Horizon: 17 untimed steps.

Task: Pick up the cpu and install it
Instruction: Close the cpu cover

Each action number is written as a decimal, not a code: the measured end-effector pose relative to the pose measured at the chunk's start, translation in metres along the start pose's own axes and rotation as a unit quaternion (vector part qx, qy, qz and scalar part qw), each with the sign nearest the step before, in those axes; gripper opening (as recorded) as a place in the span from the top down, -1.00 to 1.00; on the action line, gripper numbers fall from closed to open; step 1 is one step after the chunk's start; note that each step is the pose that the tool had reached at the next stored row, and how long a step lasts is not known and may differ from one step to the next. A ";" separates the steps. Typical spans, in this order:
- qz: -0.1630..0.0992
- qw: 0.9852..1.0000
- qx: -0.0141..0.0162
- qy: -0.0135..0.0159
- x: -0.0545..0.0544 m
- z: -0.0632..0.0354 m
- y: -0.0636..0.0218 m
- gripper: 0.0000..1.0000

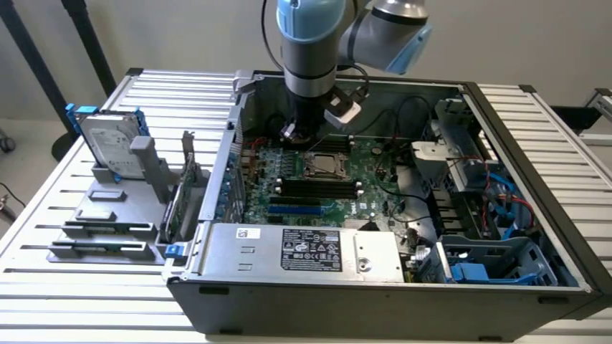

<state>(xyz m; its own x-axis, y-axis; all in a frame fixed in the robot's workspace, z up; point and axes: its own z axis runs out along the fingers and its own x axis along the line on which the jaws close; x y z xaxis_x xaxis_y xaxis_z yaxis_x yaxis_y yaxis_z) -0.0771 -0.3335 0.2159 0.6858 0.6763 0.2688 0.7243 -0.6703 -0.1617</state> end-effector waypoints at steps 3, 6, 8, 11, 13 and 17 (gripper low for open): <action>0.001 1.000 -0.004 -0.004 0.000 0.0017 0.0004 0.79; 0.002 1.000 -0.005 -0.004 -0.001 0.0029 0.0005 0.79; 0.003 1.000 -0.005 -0.004 -0.001 0.0035 0.0006 0.79; 0.005 1.000 -0.006 -0.003 -0.001 0.0044 0.0008 0.79; 0.006 1.000 -0.006 -0.003 -0.001 0.0053 0.0009 0.79; 0.008 1.000 -0.007 -0.003 -0.001 0.0068 0.0006 0.79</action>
<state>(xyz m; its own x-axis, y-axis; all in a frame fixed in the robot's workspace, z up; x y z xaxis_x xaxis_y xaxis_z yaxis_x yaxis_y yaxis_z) -0.0771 -0.3327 0.2089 0.6983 0.6665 0.2610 0.7117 -0.6856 -0.1532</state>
